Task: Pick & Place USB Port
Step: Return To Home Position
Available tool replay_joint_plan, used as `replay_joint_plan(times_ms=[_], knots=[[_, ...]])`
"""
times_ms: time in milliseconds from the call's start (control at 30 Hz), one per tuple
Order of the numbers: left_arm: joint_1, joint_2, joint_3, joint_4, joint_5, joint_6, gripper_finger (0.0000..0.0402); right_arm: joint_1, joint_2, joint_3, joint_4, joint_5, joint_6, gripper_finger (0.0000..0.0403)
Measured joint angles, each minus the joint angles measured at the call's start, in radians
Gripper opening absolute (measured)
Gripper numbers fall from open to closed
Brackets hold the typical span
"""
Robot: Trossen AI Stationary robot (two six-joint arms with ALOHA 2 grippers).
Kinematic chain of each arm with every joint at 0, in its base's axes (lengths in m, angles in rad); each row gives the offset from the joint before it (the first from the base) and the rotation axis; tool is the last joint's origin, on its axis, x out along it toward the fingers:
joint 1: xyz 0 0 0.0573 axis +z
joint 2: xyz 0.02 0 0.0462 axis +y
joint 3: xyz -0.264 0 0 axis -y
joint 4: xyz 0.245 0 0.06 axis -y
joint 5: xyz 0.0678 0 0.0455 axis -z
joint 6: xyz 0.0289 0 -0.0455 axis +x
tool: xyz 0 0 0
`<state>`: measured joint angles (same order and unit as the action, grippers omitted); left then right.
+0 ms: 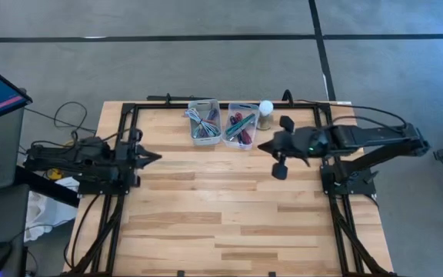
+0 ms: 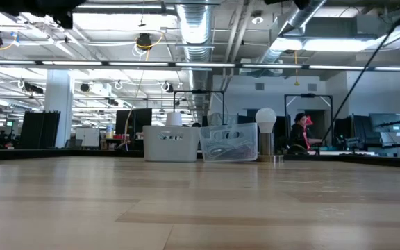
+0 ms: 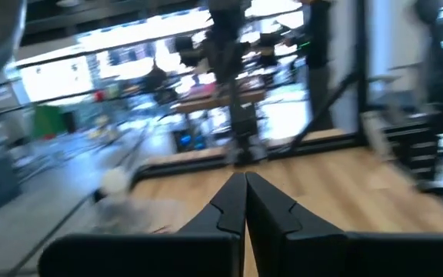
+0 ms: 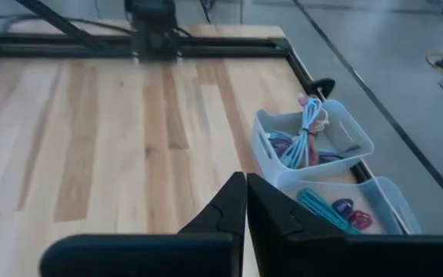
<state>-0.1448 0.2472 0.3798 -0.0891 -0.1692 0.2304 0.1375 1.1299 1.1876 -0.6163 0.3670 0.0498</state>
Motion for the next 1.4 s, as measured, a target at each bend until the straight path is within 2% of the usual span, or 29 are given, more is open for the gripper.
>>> replay_joint_plan(times_ms=[100, 367, 567, 767, 1033, 1400], knots=[[0.000, -0.010, 0.000, 0.000, 0.089, -0.003, 0.0007, 0.024, -0.065, -0.091, 0.095, 0.000, -0.016, 0.0006], [0.000, -0.005, 0.000, -0.002, 0.093, 0.020, 0.0009, 0.040, -0.200, -0.242, 0.214, 0.000, -0.057, 0.0004], [0.000, -0.013, 0.000, -0.110, 0.007, 0.060, 0.0006, 0.040, -0.319, -0.409, 0.298, 0.000, -0.049, 0.0002], [0.000, -0.051, 0.000, -0.173, -0.006, 0.053, 0.0007, 0.040, -0.467, -0.533, 0.316, 0.001, -0.025, 0.0001], [0.000, -0.246, 0.001, -0.263, -0.043, 0.046, 0.0008, 0.041, -0.710, -0.638, 0.324, 0.035, -0.033, 0.0001], [0.000, -0.231, 0.016, -0.278, -0.042, 0.027, 0.0008, 0.037, -1.023, -0.826, 0.339, 0.051, -0.031, 0.0001]])
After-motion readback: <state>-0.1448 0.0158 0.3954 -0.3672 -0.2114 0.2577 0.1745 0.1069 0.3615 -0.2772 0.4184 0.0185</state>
